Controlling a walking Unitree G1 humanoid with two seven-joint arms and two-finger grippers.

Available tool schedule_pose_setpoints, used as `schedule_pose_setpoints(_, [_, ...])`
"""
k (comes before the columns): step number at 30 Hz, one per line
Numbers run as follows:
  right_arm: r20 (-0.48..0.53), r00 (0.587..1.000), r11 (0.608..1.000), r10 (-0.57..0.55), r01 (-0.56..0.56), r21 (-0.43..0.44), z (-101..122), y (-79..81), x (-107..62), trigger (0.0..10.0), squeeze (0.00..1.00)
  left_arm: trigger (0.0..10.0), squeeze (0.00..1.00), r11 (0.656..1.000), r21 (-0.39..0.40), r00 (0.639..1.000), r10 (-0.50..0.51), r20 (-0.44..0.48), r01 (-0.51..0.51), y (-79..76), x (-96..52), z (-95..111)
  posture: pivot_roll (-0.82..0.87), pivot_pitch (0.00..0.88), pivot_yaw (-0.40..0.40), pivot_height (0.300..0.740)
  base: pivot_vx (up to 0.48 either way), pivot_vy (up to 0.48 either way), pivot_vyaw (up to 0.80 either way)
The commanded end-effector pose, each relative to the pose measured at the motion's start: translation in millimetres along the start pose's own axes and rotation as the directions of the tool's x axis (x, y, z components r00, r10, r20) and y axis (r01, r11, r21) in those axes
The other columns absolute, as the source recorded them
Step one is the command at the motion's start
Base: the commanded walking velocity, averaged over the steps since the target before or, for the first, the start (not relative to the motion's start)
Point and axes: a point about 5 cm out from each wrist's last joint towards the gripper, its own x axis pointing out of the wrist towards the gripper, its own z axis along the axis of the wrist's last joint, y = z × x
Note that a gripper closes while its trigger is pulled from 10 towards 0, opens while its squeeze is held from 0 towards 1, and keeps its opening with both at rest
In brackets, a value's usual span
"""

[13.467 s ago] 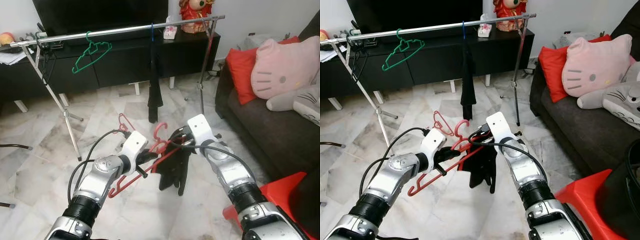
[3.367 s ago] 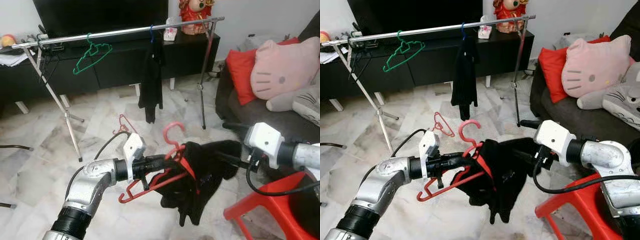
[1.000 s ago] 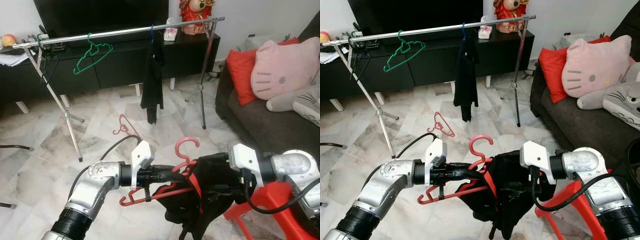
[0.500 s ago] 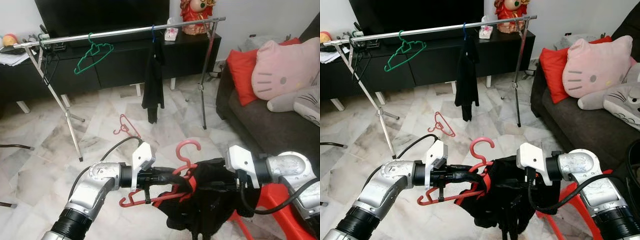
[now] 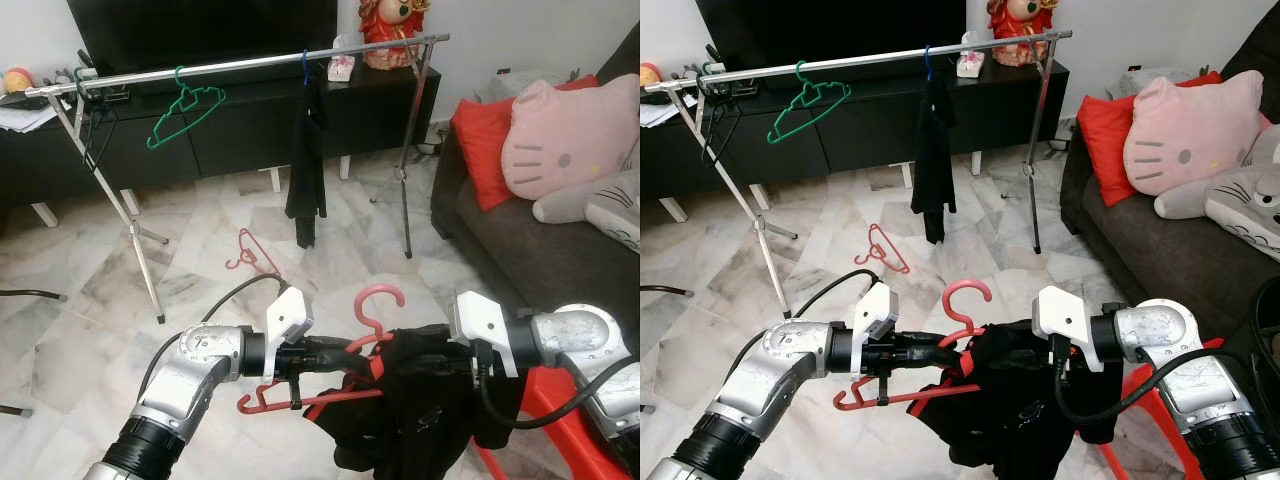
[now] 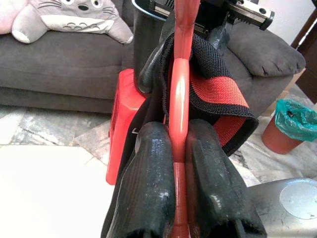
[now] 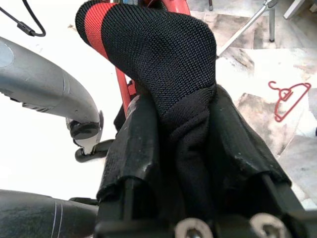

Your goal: Hang hanger

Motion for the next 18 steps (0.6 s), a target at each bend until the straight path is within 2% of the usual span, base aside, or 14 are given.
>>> schedule_pose_setpoints(1, [0.012,0.995,0.995,0.096,-0.096,0.011,-1.8,11.8,13.9,0.0,0.00,10.0,0.00,0.996,0.079,0.996,0.045,0.080,-0.051,7.5,0.5,21.7,-0.12,0.026,0.009,0.740,0.000,0.000,0.00])
schedule_pose_setpoints(13, [0.015,0.992,0.991,0.128,-0.128,0.025,-3.9,17.6,17.5,0.0,0.00,10.0,0.00,0.990,0.134,0.998,0.033,0.057,-0.041,8.0,3.5,24.8,-0.12,0.029,0.009,0.740,0.000,0.000,0.00])
schedule_pose_setpoints(14, [0.015,0.992,0.991,0.128,-0.129,0.025,-3.9,17.9,17.8,0.0,0.00,10.0,0.13,0.990,0.133,0.998,0.032,0.054,-0.038,8.0,3.3,24.6,-0.12,0.029,0.009,0.740,0.000,0.000,0.00])
schedule_pose_setpoints(15, [0.016,0.991,0.991,0.131,-0.132,0.026,-3.7,18.4,18.4,0.0,0.00,10.0,0.78,0.991,0.127,0.998,0.028,0.049,-0.034,8.0,3.1,24.0,-0.12,0.030,0.010,0.740,0.000,0.000,0.00])
schedule_pose_setpoints(16, [0.016,0.991,0.991,0.131,-0.132,0.026,-3.7,18.4,18.4,0.0,0.00,10.0,0.78,0.991,0.127,0.998,0.028,0.049,-0.034,8.0,3.1,24.0,-0.12,0.030,0.010,0.740,0.000,0.000,0.00])
schedule_pose_setpoints(17, [0.017,0.991,0.990,0.135,-0.135,0.027,-3.7,19.0,19.3,0.0,0.00,10.0,1.00,0.993,0.115,0.999,0.023,0.044,-0.028,8.0,2.8,23.0,-0.12,0.030,0.011,0.740,0.000,0.000,0.00])
schedule_pose_setpoints(18, [0.017,0.991,0.990,0.136,-0.137,0.027,-3.8,19.3,19.9,0.0,0.00,10.0,1.00,0.994,0.108,0.999,0.018,0.042,-0.023,7.8,2.7,22.5,-0.12,0.030,0.011,0.740,0.000,0.000,0.00])
